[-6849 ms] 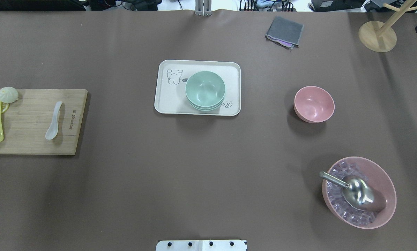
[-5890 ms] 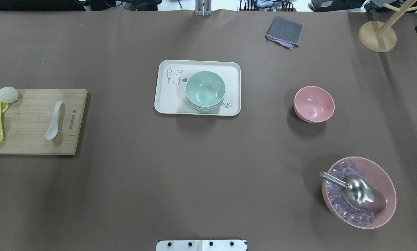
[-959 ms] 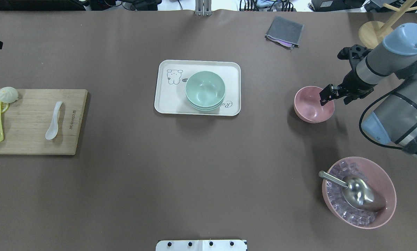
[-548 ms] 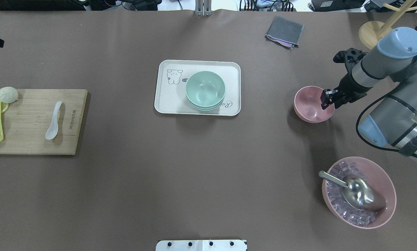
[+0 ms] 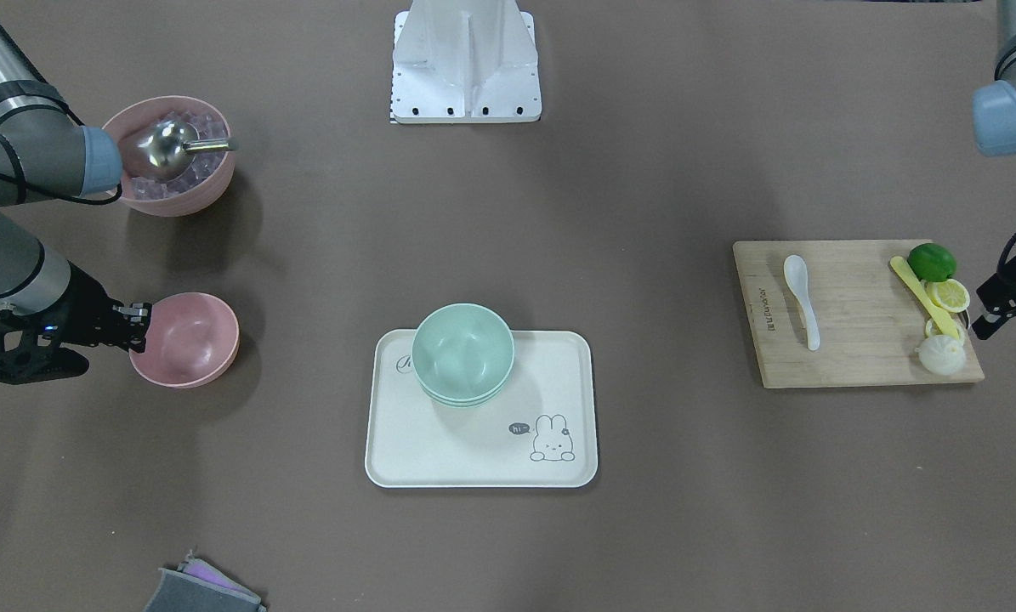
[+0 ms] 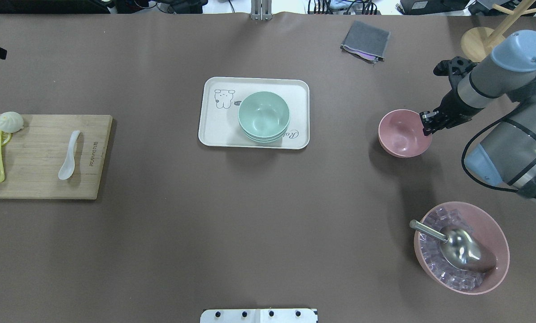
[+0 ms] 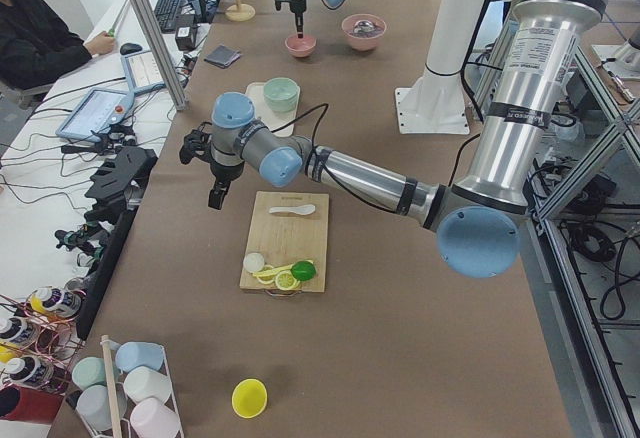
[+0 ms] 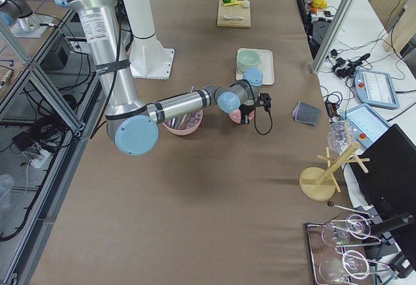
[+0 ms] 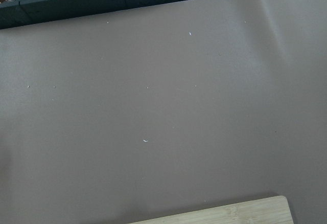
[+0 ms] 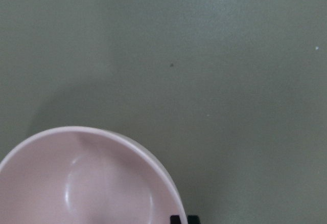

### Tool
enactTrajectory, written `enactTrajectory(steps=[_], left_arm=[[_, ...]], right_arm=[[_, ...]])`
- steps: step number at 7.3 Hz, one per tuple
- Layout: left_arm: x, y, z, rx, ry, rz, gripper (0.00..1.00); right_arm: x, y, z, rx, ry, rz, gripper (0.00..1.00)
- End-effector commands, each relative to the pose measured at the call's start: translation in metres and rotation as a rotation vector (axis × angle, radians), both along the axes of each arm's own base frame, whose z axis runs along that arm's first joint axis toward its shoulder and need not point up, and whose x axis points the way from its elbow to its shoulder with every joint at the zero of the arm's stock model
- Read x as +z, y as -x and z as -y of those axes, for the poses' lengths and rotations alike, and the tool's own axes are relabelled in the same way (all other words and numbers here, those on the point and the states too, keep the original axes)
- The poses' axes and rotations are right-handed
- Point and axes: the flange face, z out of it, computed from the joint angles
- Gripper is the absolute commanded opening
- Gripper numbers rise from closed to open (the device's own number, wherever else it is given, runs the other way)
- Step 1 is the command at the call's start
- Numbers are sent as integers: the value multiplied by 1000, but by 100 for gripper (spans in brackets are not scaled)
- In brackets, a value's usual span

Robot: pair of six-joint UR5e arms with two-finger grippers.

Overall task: Stack pink bowl on green and place spoon
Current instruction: 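Lift the pink bowl with the right gripper while the left reaches the white spoon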

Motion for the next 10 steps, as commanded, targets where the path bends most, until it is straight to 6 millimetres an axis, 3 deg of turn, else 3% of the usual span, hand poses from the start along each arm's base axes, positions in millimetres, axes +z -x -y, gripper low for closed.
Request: enactTrajectory(steps=[1,2,3,5,8,10], left_arm=[[6,-25,-6,19,35,-3,98],[9,-46,-14,19,77,-16,98],[7,-83,-25,9,122,-54,98],[34,-119,-58,54,152,-67,98],[46,-186,-88,15,153,-16,97],[57,-192,-89,26,155,-8,91]], right_arm=[[-31,-51,17,41,8,98,0],[-50,-63,27,64,20,140,0],[-72,-65,35,98,31,162,0],[-102,-69,36,142,38,194,0],[-117,-75,33,149,17,209,0],[-124,-76,31,161,24,217,0]])
